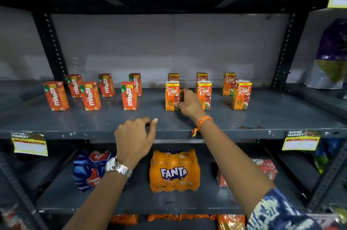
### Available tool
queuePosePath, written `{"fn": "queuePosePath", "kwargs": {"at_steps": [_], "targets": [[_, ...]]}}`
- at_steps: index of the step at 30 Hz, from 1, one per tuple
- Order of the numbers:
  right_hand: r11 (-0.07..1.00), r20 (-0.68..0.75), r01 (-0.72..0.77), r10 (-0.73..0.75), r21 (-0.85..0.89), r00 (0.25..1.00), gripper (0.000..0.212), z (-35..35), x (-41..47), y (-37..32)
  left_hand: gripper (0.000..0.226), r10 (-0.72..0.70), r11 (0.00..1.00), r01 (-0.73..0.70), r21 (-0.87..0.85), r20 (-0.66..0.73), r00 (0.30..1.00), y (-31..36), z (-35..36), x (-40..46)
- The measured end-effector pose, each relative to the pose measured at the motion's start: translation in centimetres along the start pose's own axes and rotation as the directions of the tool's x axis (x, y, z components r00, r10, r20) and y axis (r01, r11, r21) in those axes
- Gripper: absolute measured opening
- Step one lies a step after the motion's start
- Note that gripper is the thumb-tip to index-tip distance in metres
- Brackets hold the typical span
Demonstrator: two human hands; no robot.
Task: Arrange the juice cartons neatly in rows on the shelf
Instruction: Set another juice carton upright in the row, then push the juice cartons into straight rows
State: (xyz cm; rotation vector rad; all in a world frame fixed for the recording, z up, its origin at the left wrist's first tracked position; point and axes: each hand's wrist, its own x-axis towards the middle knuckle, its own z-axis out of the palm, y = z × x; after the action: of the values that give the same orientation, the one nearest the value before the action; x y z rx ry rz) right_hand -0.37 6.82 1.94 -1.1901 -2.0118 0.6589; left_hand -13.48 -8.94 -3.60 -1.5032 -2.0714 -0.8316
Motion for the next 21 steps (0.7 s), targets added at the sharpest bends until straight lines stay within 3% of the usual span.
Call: {"fn": "queuePosePath", "kwargs": {"at_steps": [2,4,7,10,12,14,17,21], "targets": [[0.999,-0.021,0.048,-0.048,-0.014,0.999,0.049,-0.5,-0.8,0.0,0.031,-0.044,0.992,0.047,-0.115,0.029,0.999,0.2,-0.2,2.0],[0.991,-0.092,0.085,-0.075,0.103,0.993,0.043,-1.3,-1.9,0.6,0.021,-0.056,0.937,0.094,-0.336,0.120,0.991,0.7,0.0,4.2],[0.959,-0.305,0.130,-0.048,0.254,0.951,0.030,-3.3,-3.1,2.6,0.058,-0.069,0.839,0.267,-0.474,0.395,0.916,1.7,1.3,7.8],[0.982,-0.468,0.064,0.028,0.178,0.883,0.039,-5.6,-3.2,4.6,0.061,-0.034,0.728,0.405,-0.553,0.560,0.828,2.7,3.3,10.1],[0.992,-0.372,-0.067,0.102,0.106,0.922,0.062,-6.5,-2.4,5.8,0.035,-0.007,0.692,0.416,-0.590,0.571,0.821,3.1,4.6,10.7],[0.984,-0.170,-0.159,0.171,0.082,0.971,0.072,-6.9,-1.5,6.4,0.022,-0.032,0.694,0.407,-0.594,0.539,0.841,3.1,5.6,10.9],[0.976,0.006,-0.169,0.169,0.141,0.986,0.059,-7.0,-0.4,6.4,0.016,-0.082,0.677,0.421,-0.604,0.507,0.858,2.9,6.2,11.2],[0.981,-0.005,-0.128,0.130,0.146,0.991,0.049,-6.6,0.3,6.6,0.016,-0.098,0.701,0.404,-0.588,0.481,0.871,3.0,6.8,11.4]]}}
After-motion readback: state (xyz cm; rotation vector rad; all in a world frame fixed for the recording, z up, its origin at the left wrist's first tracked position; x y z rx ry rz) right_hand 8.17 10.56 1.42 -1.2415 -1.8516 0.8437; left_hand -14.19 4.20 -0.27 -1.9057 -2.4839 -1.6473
